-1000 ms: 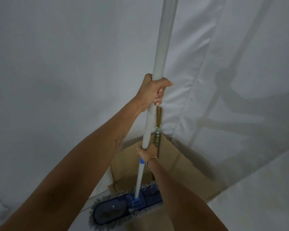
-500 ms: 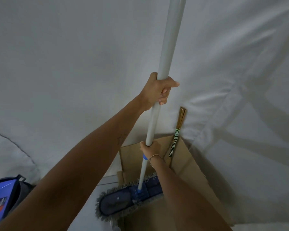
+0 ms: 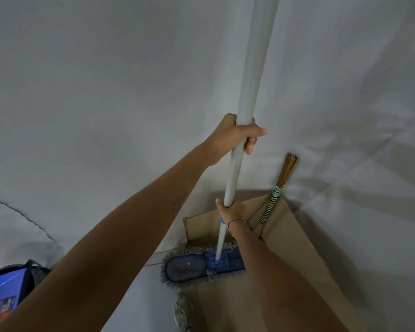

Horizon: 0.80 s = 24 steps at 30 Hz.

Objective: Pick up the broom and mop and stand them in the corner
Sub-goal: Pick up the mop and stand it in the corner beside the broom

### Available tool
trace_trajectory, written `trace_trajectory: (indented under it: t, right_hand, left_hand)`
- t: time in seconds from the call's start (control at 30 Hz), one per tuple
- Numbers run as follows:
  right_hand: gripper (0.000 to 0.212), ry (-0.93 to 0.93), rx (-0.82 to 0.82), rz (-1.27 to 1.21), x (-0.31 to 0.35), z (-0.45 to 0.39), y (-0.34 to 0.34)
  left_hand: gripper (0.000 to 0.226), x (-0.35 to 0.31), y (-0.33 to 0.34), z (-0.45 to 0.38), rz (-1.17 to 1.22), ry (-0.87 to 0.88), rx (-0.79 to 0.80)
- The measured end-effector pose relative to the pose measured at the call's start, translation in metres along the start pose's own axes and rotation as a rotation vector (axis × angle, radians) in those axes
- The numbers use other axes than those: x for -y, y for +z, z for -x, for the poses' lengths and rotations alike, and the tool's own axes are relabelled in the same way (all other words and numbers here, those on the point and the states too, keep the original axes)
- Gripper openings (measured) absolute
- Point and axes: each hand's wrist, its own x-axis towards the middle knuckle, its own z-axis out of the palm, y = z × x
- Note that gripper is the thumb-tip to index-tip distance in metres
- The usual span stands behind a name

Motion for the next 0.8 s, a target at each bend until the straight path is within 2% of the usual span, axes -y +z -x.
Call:
trace_trajectory:
  t: [0.1, 0.3, 0.43, 0.63, 0.8]
  right_hand:
    - [0.041, 0.038, 0.014, 0.030, -0.002, -0.016, 0.015]
    - [0.041, 0.058, 0.034, 0.104, 0.005, -0.046, 0.031]
    - [0.041, 0.060, 0.029, 0.119, 0.009, -0.061, 0.039]
    - [0.027, 0.061, 0.045, 0.123, 0.010, -0.080, 0.046]
    - [0.040, 0.097, 0.116, 0.071, 0.018, -0.090, 0.041]
  left_hand:
    - [0.037, 0.026, -0.010, -0.010, -0.015, -0.016, -0.085]
    - [0.045, 0.047, -0.023, -0.040, 0.150, -0.039, -0.273]
    - [0.047, 0.055, -0.038, -0.061, 0.164, -0.040, -0.266]
    - [0.049, 0.067, -0.055, -0.084, 0.168, -0.030, -0.213]
    - [0.046, 0.066, -0.064, -0.092, 0.131, -0.008, -0.192]
